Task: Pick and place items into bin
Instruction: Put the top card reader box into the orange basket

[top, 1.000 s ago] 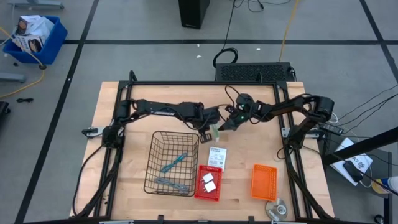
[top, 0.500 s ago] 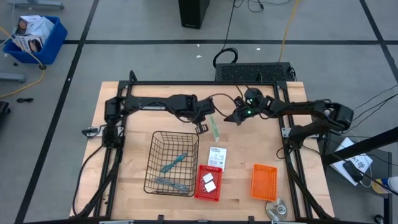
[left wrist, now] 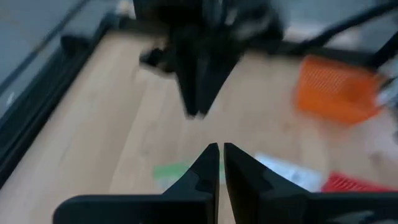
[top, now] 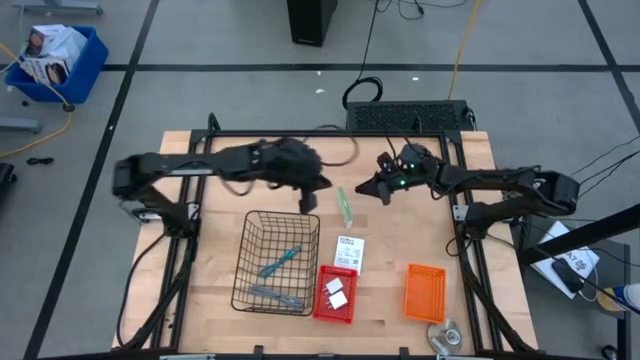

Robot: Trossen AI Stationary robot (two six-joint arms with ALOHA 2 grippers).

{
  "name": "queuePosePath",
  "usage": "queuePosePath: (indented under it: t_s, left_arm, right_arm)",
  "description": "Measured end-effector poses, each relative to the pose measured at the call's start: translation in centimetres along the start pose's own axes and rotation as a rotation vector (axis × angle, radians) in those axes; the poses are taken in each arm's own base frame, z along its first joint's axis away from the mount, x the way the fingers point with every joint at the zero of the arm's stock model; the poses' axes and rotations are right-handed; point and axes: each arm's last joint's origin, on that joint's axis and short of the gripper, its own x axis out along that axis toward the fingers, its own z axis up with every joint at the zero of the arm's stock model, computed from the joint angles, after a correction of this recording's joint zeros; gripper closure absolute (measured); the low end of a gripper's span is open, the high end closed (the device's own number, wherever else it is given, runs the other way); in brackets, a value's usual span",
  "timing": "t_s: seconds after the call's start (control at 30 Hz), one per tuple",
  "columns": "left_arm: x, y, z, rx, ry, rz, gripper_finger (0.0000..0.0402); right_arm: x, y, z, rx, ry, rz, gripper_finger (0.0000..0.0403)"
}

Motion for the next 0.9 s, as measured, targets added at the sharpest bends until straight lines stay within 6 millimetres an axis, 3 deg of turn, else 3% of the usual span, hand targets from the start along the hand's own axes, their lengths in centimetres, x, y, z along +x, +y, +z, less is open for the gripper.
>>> queuePosePath:
  t_s: [0.17, 0.5, 0.7, 0.8, 0.9]
  left_arm:
    - [-3.3, -0.3, -3.5, 0.007, -0.192, -0.065, 0.0371]
    - [-6.6, 0.0, -10.3, -0.063, -0.494, -0.071, 0.0371]
    - [-7.0, 0.2, -12.2, -0.104, -0.549, -0.044, 0.0371]
    - [-6.9, 0.2, -12.8, -0.121, -0.559, -0.046, 0.0371]
    - [-6.8, 0.2, -13.0, -0.125, -0.560, -0.048, 0.0371]
  right_arm:
    - [0.0, 1.2, -0.5, -0.024, -0.022, -0.103, 0.0362]
    - [1.4, 5.0, 0.2, -0.113, 0.012, -0.405, 0.0347]
    - [2.0, 6.0, 0.1, -0.142, 0.008, -0.364, 0.0272]
    - [2.2, 6.7, 0.8, -0.190, -0.089, -0.289, 0.0221]
    - [2.1, 6.8, 0.8, -0.078, -0.131, -0.232, 0.0184]
